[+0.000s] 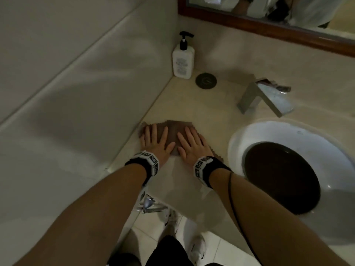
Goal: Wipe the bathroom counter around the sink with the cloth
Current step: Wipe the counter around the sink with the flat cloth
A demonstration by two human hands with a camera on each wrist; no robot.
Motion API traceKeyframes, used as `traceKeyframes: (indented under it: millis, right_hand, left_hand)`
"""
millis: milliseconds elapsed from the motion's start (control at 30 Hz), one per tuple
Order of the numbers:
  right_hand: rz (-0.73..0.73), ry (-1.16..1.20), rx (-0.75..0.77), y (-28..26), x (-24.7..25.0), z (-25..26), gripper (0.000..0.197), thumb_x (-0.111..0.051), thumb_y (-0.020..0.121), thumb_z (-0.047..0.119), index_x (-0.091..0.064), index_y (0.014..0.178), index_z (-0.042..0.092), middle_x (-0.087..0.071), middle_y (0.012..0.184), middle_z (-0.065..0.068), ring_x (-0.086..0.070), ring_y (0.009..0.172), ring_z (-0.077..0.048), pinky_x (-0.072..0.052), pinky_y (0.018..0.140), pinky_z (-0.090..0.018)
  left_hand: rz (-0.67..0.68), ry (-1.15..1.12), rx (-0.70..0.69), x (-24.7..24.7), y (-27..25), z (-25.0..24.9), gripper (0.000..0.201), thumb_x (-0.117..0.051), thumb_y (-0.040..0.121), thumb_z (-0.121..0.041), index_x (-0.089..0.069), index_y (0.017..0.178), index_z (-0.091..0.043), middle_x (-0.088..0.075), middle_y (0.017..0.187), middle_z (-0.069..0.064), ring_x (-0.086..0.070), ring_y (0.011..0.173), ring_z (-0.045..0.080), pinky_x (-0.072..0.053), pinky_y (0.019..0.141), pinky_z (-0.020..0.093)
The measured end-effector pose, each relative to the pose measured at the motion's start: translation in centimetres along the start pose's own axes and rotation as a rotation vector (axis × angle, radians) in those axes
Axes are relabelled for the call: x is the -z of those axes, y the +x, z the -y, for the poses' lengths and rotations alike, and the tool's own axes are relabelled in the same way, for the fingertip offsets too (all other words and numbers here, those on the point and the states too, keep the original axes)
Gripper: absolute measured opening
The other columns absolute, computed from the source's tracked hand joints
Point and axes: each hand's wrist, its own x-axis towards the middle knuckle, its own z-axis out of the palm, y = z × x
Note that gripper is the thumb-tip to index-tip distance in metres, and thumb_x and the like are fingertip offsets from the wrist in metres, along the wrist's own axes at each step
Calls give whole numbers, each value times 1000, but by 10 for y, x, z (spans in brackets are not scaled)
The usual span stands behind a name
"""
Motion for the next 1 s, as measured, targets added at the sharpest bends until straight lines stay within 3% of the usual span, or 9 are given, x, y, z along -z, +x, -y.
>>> traceKeyframes:
  millis: [100,200,400,467,567,633,700,833,1000]
  right_hand:
    - [-24,-31,32,-36,-6,-9,57,-25,92,45,-49,137,20,-45,144,-11,-45,132,-27,-38,104,-44]
    - [-21,-40,14,-56,-9,-28,57,-26,92,45,-50,136,19,-47,143,-10,-46,130,-26,-41,103,-44]
    - [9,28,-73,-54,0,-55,57,-28,91,45,-51,135,18,-46,144,-11,-45,131,-25,-40,102,-43]
    - [-58,21,-100,-44,2,-70,59,-24,91,46,-45,140,18,-38,149,-11,-37,137,-25,-34,108,-41]
    - [-45,58,-115,-21,10,-93,69,-6,90,50,-19,150,20,-8,159,-9,-8,146,-25,-9,118,-40]
    - [-69,68,-172,-4,17,-107,73,1,86,52,-15,151,20,-4,159,-10,-3,147,-26,-7,119,-42]
    - [-62,61,-226,11,24,-120,76,4,85,52,-15,151,19,-6,159,-12,-5,147,-28,-6,118,-42]
    - [-119,44,-306,33,34,-141,60,-22,93,42,-48,136,9,-44,143,-21,-43,131,-35,-33,107,-48]
    - [-115,86,-316,38,30,-146,68,-9,93,47,-31,146,12,-26,154,-16,-26,142,-31,-21,114,-44]
  left_hand:
    - [29,18,-19,-8,-24,-12,69,-20,94,-61,11,150,-33,18,158,9,16,145,33,6,115,49]
    - [45,49,-58,-16,-31,-27,74,-4,87,-69,14,148,-33,19,158,9,18,145,31,6,115,48]
    - [90,83,-159,-7,-3,-54,87,16,71,-75,14,149,-34,19,159,6,16,145,29,6,116,45]
    - [87,94,-198,0,19,-66,82,7,79,-75,12,149,-34,18,159,7,15,146,29,6,116,45]
    - [100,86,-245,8,58,-86,71,-19,93,-65,12,149,-34,18,159,7,16,146,29,6,116,45]
    - [100,79,-280,13,86,-98,71,-20,93,-65,12,149,-35,18,159,6,15,146,28,6,116,45]
    - [82,80,-323,16,112,-110,73,-15,89,-67,10,149,-35,16,159,7,14,146,29,5,116,45]
    - [96,96,-395,26,153,-132,70,-22,94,-63,8,150,-34,16,159,7,14,146,29,7,115,44]
    - [63,113,-442,27,162,-137,68,-23,94,-61,6,150,-35,16,159,7,14,146,29,8,115,45]
